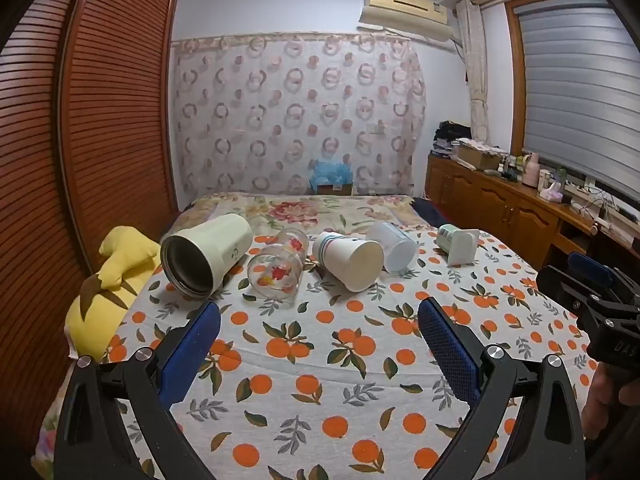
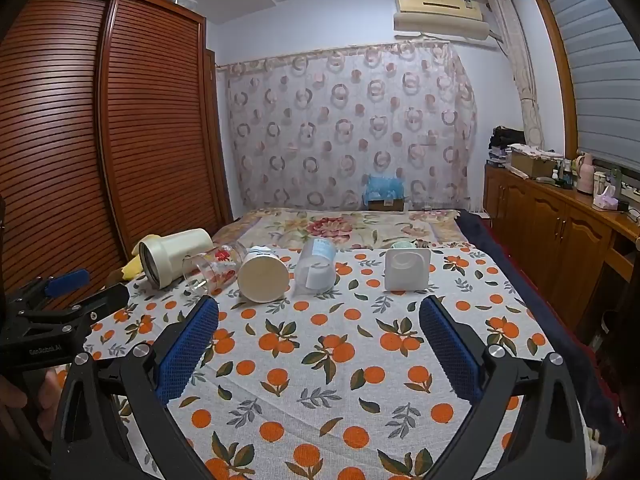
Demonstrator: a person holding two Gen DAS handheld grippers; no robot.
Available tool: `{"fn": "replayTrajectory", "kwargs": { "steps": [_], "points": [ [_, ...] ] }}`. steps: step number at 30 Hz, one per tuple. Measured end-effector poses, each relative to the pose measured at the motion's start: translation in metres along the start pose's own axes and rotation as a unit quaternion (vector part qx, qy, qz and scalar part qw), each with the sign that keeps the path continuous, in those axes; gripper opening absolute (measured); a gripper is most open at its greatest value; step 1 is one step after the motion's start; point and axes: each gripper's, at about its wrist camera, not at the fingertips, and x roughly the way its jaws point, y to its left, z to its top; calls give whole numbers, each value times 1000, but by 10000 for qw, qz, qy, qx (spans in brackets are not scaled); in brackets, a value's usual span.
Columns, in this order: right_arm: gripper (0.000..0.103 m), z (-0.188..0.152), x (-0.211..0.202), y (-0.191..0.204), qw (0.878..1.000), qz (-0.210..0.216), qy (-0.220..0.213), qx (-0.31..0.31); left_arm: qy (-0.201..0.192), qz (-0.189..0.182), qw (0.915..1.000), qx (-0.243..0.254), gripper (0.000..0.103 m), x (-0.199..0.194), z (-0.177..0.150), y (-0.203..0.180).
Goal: Flip cup upside down
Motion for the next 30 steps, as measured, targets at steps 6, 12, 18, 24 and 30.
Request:
{"fn": "replayTrajectory", "kwargs": {
  "steps": [6,12,18,24,30],
  "points": [
    [101,1,-2,-2,10000,-10,-28,7,-22,4,10000,0,95,0,0,0],
    [101,-1,-1,1,10000,-17,-24,-33,-19,-5,10000,-1,95,0,0,0],
    [101,0,-1,1,10000,-15,-24,-32,-31,1,10000,-9,95,0,0,0],
    [101,0,-2,1,10000,-12,-27,-32,-45,-9,10000,-7,95,0,0,0],
    [101,0,-2,1,10000,-13,-27,-30,-49,-7,10000,-7,95,0,0,0]
  ]
}}
